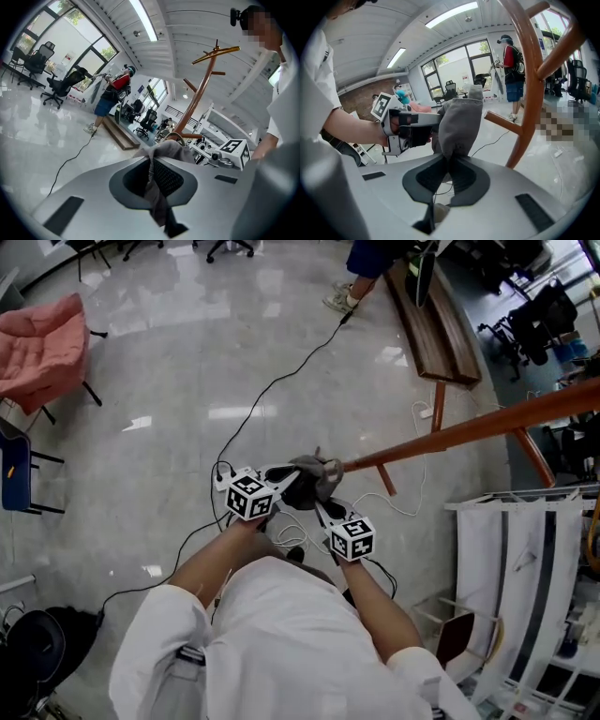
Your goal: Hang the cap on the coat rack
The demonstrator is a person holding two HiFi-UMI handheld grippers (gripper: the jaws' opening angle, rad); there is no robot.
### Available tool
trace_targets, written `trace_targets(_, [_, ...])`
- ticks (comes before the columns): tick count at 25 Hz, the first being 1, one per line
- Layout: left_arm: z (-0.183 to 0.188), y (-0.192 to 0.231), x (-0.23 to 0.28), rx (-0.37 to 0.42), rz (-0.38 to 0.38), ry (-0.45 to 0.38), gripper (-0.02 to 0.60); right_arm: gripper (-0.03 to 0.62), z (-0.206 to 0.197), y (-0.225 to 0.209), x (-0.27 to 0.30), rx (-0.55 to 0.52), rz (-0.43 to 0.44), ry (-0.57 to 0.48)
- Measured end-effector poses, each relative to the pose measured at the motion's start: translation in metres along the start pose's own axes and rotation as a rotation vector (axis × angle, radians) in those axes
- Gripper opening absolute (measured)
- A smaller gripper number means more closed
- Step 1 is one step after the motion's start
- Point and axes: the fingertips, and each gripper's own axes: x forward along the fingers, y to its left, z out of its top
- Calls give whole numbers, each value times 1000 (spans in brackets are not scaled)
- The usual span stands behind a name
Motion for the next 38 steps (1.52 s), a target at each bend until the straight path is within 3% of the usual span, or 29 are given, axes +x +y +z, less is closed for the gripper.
trace_targets(7, [-14,31,22,-34,-46,55,26,31,-14,-23,28,121,-75,53])
trace_targets(23, [-46,52,83,-49,-180,150,26,31,-57,-76,49,219,-233,134])
trace_targets(28, [-50,50,101,17,-204,180,26,31,-66,-92,49,273,-317,109])
trace_targets(38, [-58,49,119,179,-177,261,28,32,-77,-111,46,390,-414,39])
